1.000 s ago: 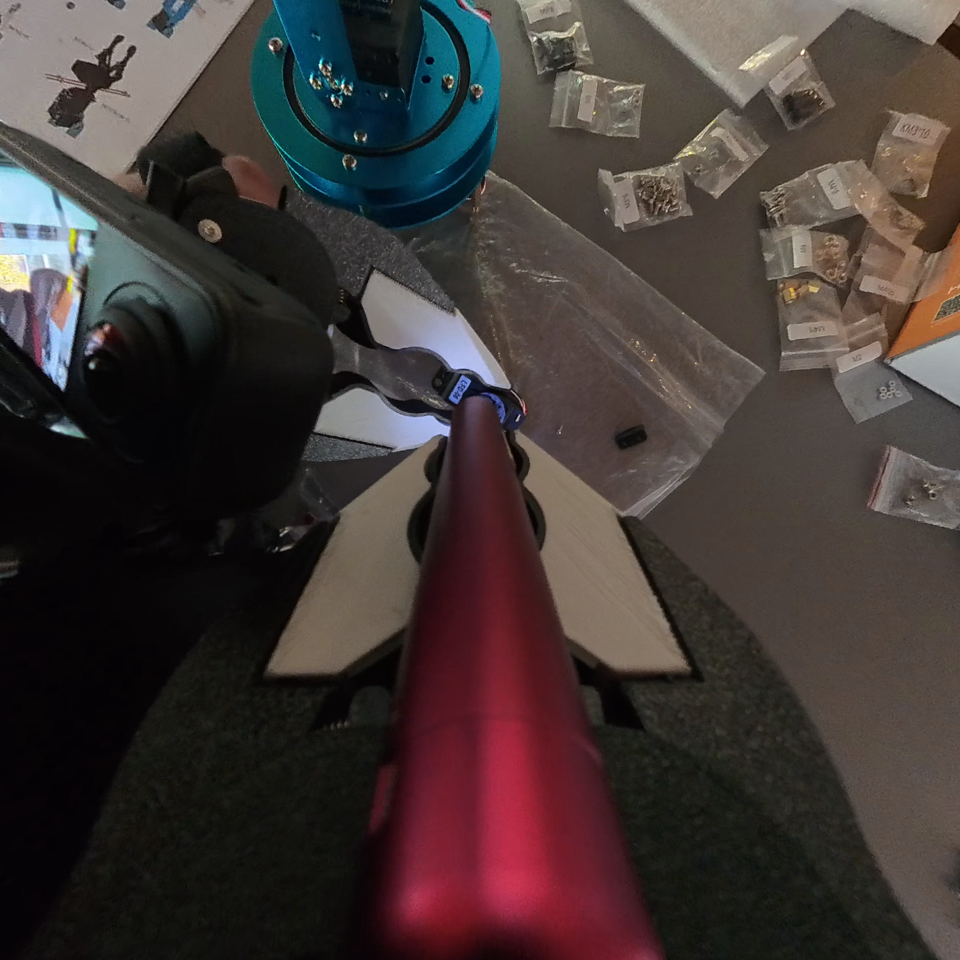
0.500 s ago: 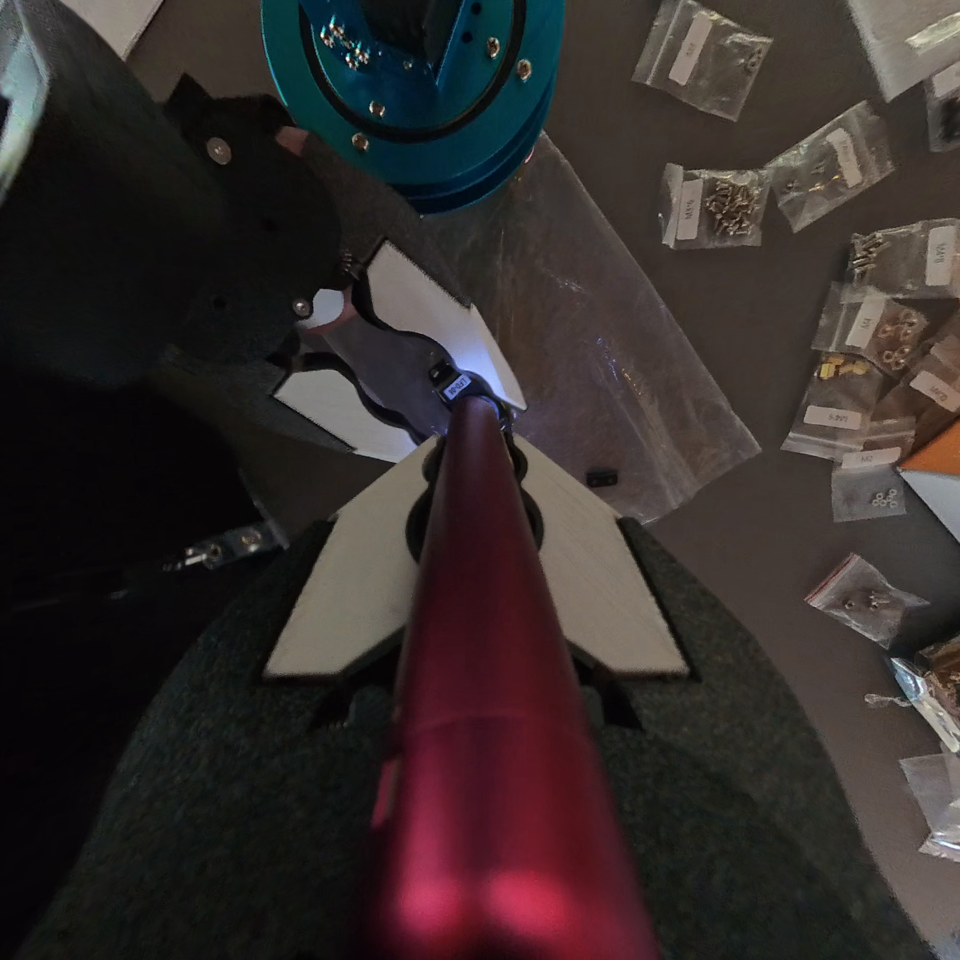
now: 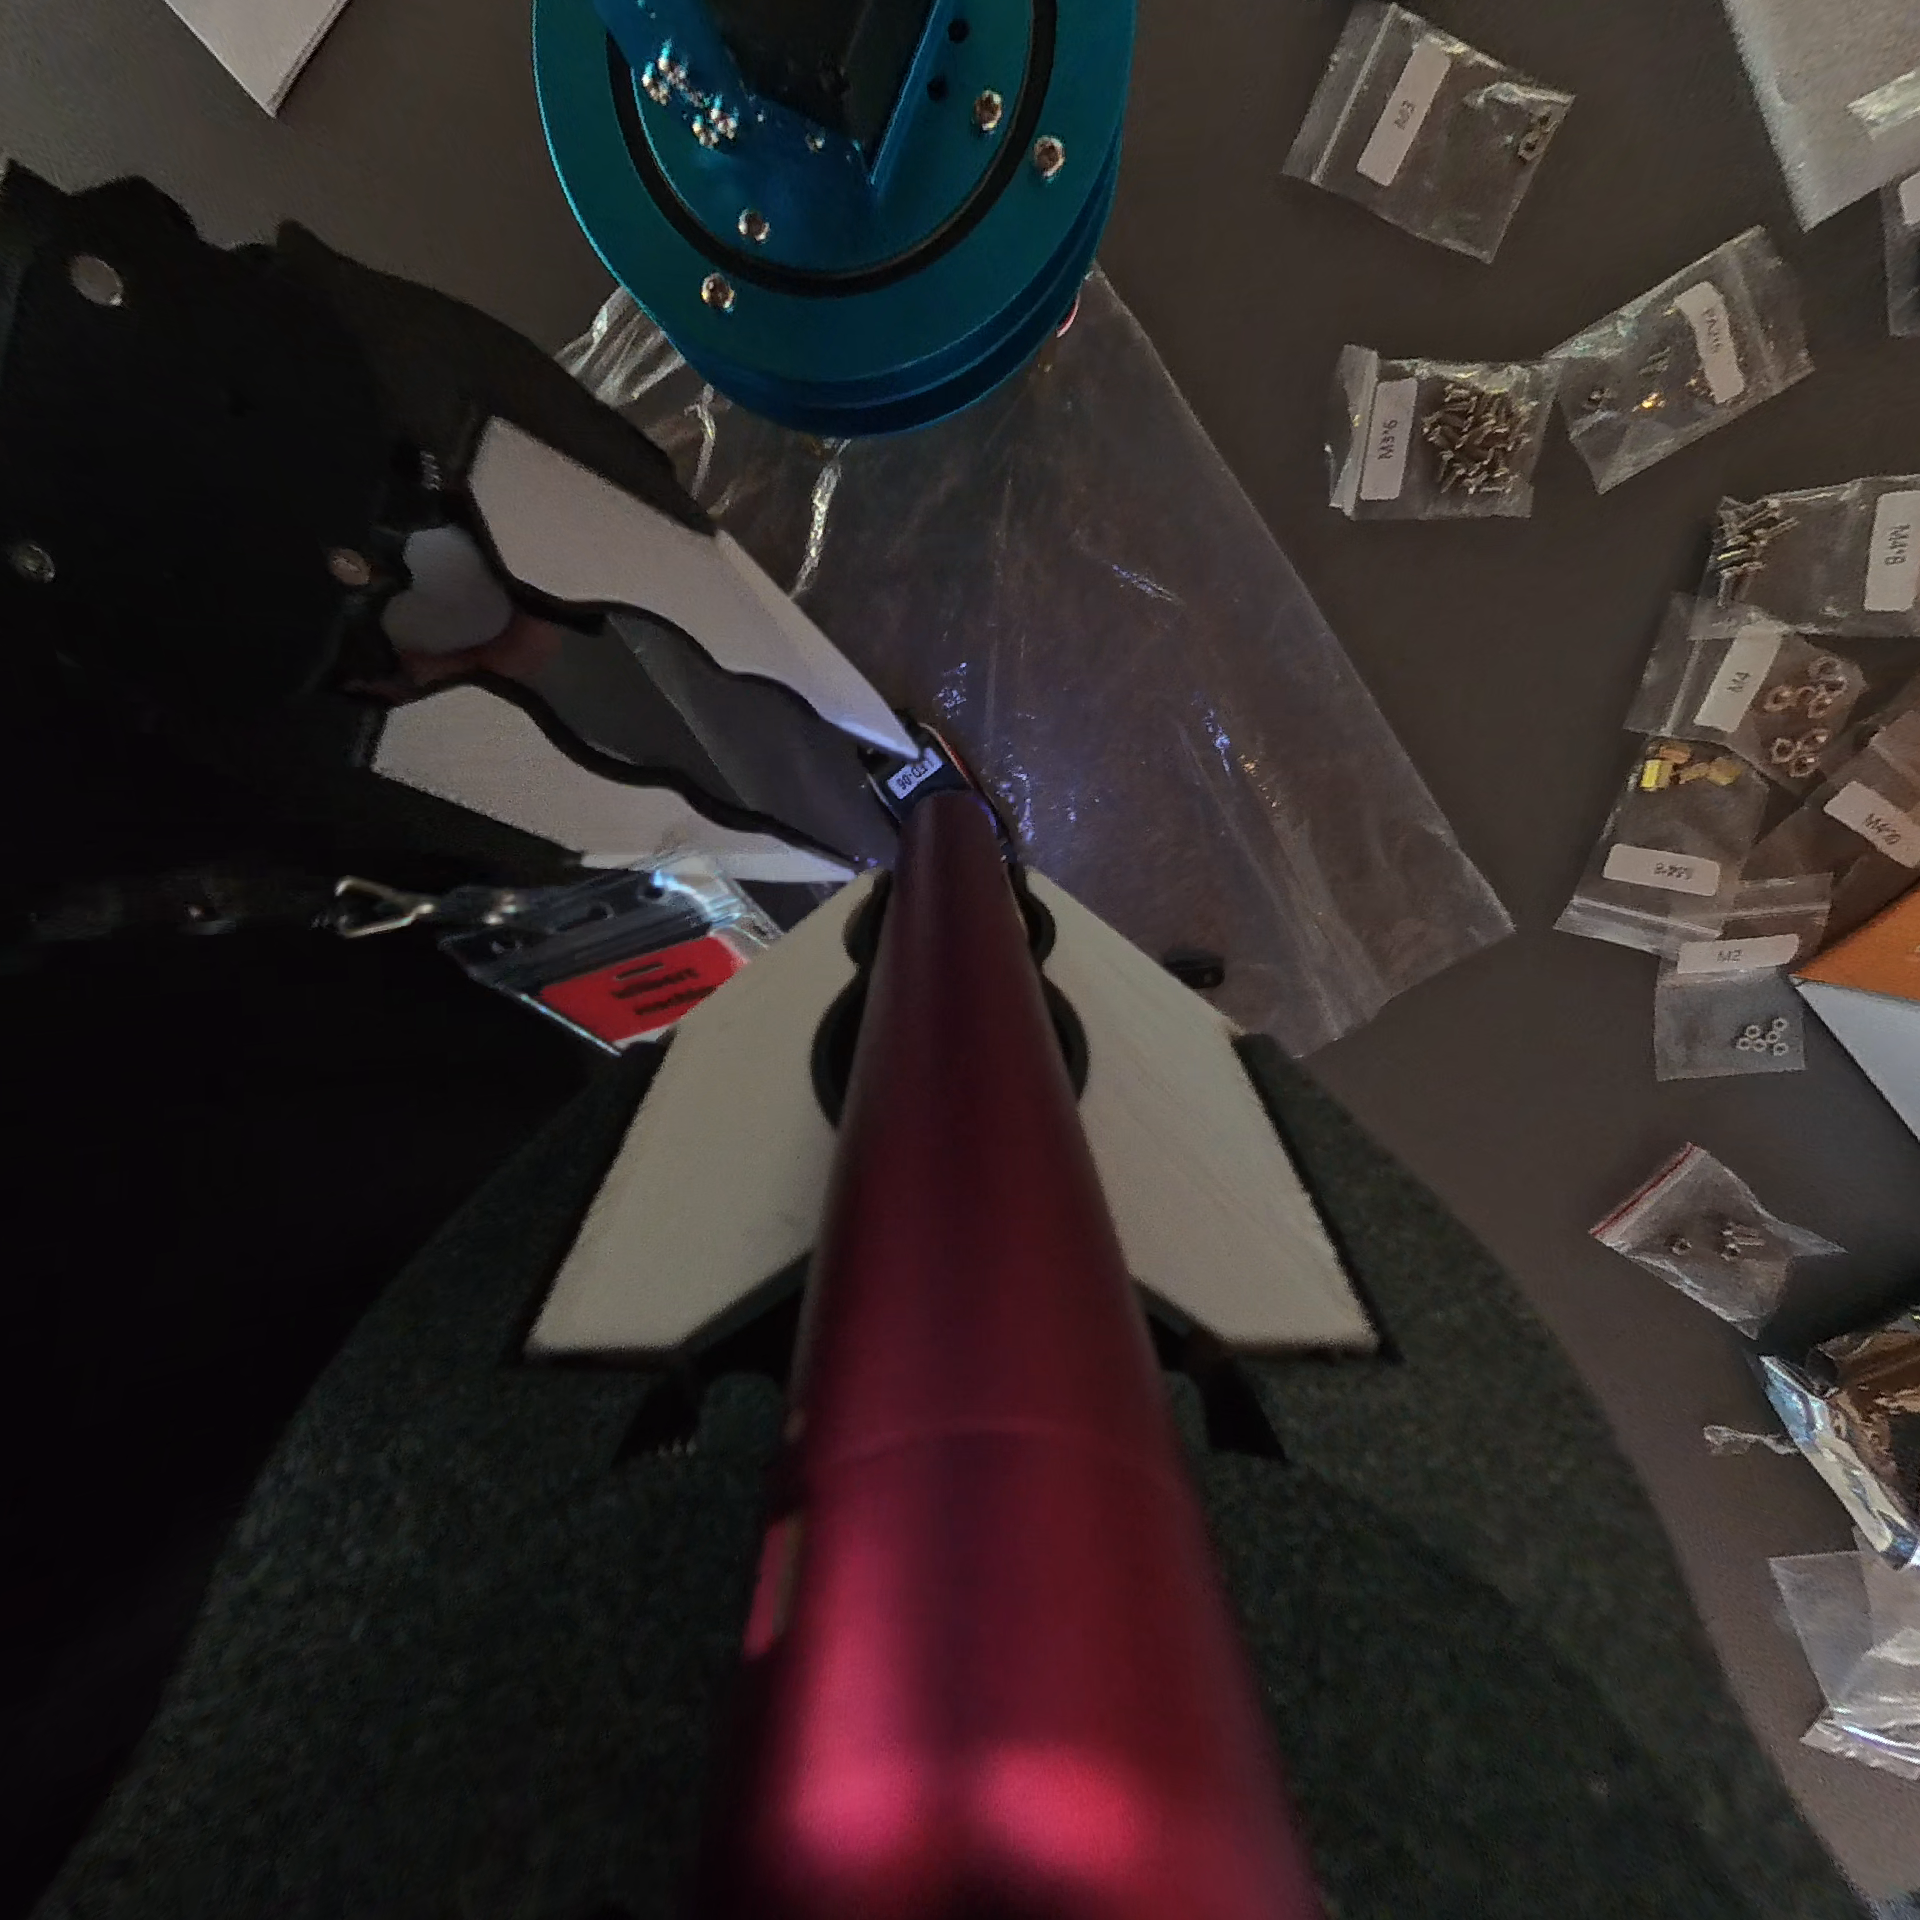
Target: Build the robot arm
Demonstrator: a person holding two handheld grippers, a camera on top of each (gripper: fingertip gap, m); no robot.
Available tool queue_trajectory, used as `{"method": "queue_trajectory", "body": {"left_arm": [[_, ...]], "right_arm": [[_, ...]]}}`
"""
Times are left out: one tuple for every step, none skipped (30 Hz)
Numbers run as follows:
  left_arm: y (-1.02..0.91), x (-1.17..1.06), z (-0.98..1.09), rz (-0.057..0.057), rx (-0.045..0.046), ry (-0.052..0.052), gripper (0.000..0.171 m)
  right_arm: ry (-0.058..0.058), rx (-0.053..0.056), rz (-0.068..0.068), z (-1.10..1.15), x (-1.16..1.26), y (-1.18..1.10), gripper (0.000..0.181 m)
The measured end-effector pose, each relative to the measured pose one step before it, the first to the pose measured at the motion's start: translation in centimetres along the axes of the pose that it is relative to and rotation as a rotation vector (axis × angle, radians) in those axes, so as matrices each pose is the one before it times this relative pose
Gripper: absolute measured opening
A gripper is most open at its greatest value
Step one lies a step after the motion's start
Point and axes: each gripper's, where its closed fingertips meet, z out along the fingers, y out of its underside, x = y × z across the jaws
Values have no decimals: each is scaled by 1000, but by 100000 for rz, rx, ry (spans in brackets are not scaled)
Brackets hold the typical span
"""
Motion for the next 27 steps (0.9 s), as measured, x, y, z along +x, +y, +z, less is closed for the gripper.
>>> {"method": "queue_trajectory", "body": {"left_arm": [[-120, 340, 173, 418, -70, 526, 26], [-106, 243, 128, 886, 204, -781, 22], [71, 340, 156, 1154, -918, -543, 16], [76, 92, 124, 1173, -724, -2335, 14], [98, -101, 89, 525, -868, -3444, 13], [134, -9, 105, -479, -1392, -2373, 13], [-54, -94, 22, -919, -393, -2400, 12], [-29, -124, 43, -1919, -897, -2438, 10], [-36, -32, 48, -1961, -650, -1849, 9], [-24, -126, 64, -1959, -515, -2626, 7], [-45, -170, 63, -2002, -428, -3085, 4], [-25, 0, 69, -1418, -372, -2158, 4], [-8, -57, 32, -1154, -356, -2716, 4], [-3, -105, 18, -1787, -195, -3182, 2], [-20, -14, 20, -1417, 23, -2829, 2], [10, -19, 23, -210, 78, -2951, 2], [-7, -28, 25, -84, 63, -2983, 2], [-11, -14, 40, -621, -107, -2879, 2], [-9, 1, 36, -606, -116, -2623, 2], [-15, -1, 37, -692, -74, -2635, 2], [-15, -12, 43, -1003, -239, -2830, 1], [-4, 0, 24, -487, -322, -2799, 2], [23, -7, 4, 195, -651, -2569, 2], [22, 1, -19, 764, -734, -1864, 2], [41, 1, -37, -274, -668, -630, 2], [70, -60, -69, -2183, -315, 471, 2], [40, -8, -141, -3664, 244, 1802, 4]], "right_arm": [[-291, -516, -640, -12, -192, 119, 22], [143, -265, -574, -7, -167, 121, 22], [972, 395, -632, -24, -76, 54, 21], [889, 620, -369, -10, -78, 38, 21], [637, 569, -293, -5, -75, 36, 22], [523, 510, -394, -9, -41, 32, 22], [262, 512, 53, -3, -9, 25, 22], [66, 291, 165, -8, -6, 24, 22], [-3, 187, -244, -6, 7, 19, 24], [15, 111, -272, -4, 20, 10, 24], [-43, -11, -211, 0, -5, 1, 24], [-85, -121, -353, 12, -27, -23, 23], [-123, -324, -611, 9, -12, -21, 23], [-247, -415, -1221, 8, -20, -17, 24], [-464, -339, -1353, 2, -7, -7, 24], [-726, -289, -930, 9, 20, -10, 23], [-790, -12, -453, 3, 31, -22, 23], [-808, 229, -604, 2, 17, 12, 24], [-766, 169, -751, -10, 50, 59, 24], [-779, 259, -345, -5, 36, 19, 23], [-440, 292, -586, -2, -2, 30, 24], [-48, 370, -1571, -17, 2, 37, 24], [-195, 425, -1537, -11, 12, 43, 23], [-266, 354, -1862, -12, 36, 16, 24], [-107, 657, -2080, -1, 52, -5, 24], [-393, 1069, -884, 24, -10, -18, 24], [-856, 1140, -513, 16, -75, 14, 23]]}}
